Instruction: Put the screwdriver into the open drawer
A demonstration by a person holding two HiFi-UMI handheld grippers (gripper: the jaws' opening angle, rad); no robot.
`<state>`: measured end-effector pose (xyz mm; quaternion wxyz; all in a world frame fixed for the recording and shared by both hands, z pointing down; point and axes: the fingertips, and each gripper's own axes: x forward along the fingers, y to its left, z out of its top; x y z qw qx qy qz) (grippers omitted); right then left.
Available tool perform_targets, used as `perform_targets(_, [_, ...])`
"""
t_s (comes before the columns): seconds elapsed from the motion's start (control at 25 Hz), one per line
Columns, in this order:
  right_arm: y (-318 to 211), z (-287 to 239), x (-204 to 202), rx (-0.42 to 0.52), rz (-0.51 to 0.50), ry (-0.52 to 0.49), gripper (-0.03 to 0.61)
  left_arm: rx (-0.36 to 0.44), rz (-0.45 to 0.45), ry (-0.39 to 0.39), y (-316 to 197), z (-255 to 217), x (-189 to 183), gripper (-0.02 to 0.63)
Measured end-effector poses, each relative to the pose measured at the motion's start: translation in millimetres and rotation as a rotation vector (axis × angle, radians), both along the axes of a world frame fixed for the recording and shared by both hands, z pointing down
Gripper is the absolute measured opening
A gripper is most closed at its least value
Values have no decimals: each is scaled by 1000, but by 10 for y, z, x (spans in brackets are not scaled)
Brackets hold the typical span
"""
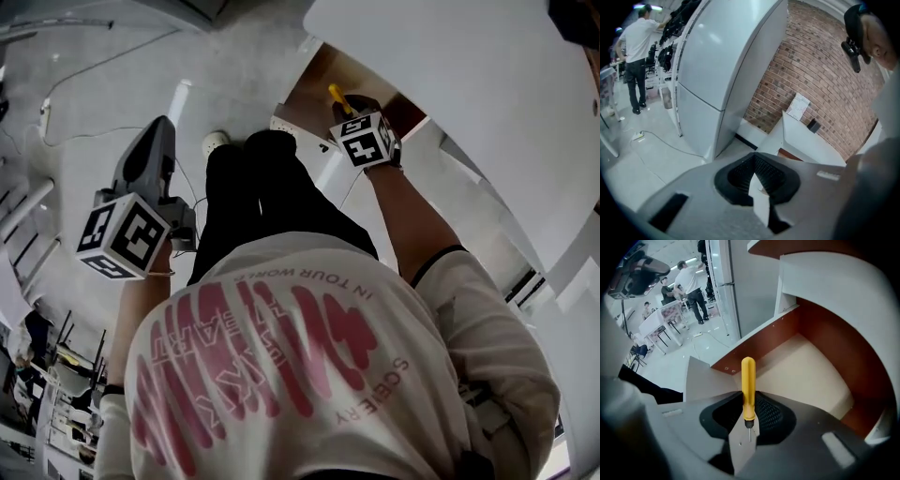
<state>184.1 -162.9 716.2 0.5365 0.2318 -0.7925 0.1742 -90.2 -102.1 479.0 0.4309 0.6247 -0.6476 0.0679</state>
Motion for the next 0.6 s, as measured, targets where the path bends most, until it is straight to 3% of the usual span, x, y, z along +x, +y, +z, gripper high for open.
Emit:
perform_targets(0.32, [82,350,-5,-65,-57,63,92,-41,-77,14,215,191,-91,3])
perform_targets(0.6, [-4,531,90,-90,-7,123,94,-39,-99,7,213,228,-189,3])
